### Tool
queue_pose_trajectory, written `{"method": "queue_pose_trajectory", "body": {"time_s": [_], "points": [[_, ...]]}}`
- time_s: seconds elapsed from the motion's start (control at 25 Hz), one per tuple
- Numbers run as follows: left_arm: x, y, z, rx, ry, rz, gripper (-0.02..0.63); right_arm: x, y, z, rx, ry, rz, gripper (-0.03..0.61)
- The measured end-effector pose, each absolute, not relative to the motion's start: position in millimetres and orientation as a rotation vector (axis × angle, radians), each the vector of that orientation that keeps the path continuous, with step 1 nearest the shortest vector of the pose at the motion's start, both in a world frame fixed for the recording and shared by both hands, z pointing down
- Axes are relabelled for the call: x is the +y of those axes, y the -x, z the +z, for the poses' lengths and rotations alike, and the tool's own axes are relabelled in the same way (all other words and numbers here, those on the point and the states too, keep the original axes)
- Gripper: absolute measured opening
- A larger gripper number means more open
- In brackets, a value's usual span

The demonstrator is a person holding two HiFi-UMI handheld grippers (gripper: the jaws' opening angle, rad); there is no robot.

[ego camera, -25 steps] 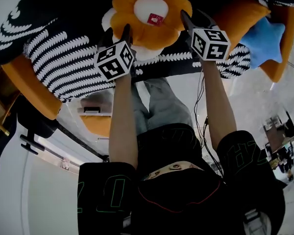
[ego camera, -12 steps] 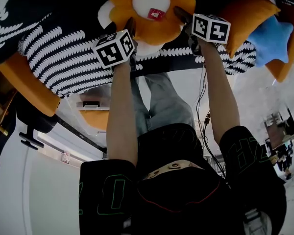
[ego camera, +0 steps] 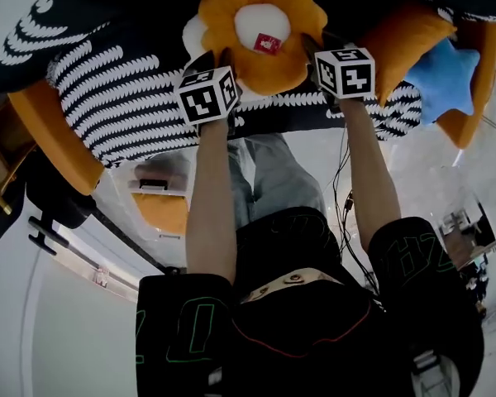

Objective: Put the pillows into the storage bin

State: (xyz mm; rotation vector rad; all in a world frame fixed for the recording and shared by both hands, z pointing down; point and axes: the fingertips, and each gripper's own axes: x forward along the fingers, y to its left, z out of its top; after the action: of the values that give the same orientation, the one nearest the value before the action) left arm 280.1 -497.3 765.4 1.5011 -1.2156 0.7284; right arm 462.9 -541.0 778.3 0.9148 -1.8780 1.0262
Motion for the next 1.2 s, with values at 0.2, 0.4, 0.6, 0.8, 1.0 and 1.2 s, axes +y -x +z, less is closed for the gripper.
{"method": "queue_pose_trajectory", "body": {"time_s": [0.2, 0.4, 0.6, 0.8, 1.0, 1.2], "points": [[-481.1, -257.1, 731.5, -1.275, -1.516, 0.661, 0.083, -535.7, -437.9, 745.4, -1.936, -0.87, 0.937, 0.087], [-457.2, -216.1, 695.4, -1.39, -1.489, 0.55, 0.084, -531.3, -392.4, 705.3, -2.021, -0.805, 0.867, 0.089], [-419.3, -172.7, 642.9, -1.502, -1.469, 0.479, 0.086, -504.1, -345.2, 653.6, -2.096, -0.725, 0.81, 0.091], [-368.3, -125.2, 602.2, -1.628, -1.429, 0.384, 0.086, -469.6, -290.3, 614.1, -2.179, -0.637, 0.718, 0.089], [-309.4, -76.8, 570.0, -1.764, -1.357, 0.269, 0.084, -433.3, -226.5, 578.4, -2.265, -0.525, 0.594, 0.089], [-231.7, -39.3, 542.6, -1.852, -1.292, 0.189, 0.086, -370.1, -178.8, 551.1, -2.311, -0.442, 0.553, 0.089]]}}
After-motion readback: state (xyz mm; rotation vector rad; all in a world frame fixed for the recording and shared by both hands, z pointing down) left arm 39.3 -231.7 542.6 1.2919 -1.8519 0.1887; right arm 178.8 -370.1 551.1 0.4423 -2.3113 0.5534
